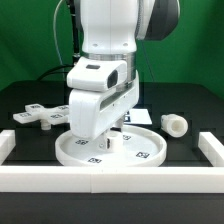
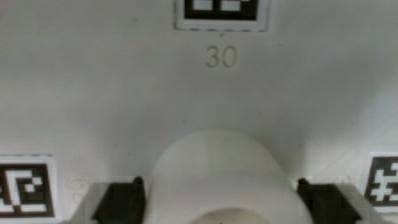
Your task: Assemble round table
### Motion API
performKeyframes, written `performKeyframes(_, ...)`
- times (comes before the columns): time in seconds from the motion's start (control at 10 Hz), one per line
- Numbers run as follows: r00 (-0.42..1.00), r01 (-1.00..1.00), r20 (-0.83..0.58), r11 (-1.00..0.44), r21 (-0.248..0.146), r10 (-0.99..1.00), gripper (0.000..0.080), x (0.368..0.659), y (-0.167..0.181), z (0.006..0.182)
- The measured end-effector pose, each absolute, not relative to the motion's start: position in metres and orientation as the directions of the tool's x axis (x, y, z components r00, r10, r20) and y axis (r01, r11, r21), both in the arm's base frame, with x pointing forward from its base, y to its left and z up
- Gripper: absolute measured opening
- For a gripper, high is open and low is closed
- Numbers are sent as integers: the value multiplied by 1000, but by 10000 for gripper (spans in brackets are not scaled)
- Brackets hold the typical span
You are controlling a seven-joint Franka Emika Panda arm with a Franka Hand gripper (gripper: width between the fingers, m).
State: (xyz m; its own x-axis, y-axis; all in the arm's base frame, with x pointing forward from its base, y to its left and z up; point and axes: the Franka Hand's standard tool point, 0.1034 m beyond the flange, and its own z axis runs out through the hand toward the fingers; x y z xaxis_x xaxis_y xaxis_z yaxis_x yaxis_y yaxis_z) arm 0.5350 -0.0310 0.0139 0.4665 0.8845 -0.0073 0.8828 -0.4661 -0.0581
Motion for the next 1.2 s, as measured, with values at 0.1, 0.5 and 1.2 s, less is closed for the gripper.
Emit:
performKeyframes(0.1,466,883,-7,-466,-58,884,406,535,-31,14)
performKeyframes(0.5,424,904,3,-423,-54,906,407,544,-6,14)
performKeyframes(1.2,380,925,16,-379,-41,925,409,564,29,14)
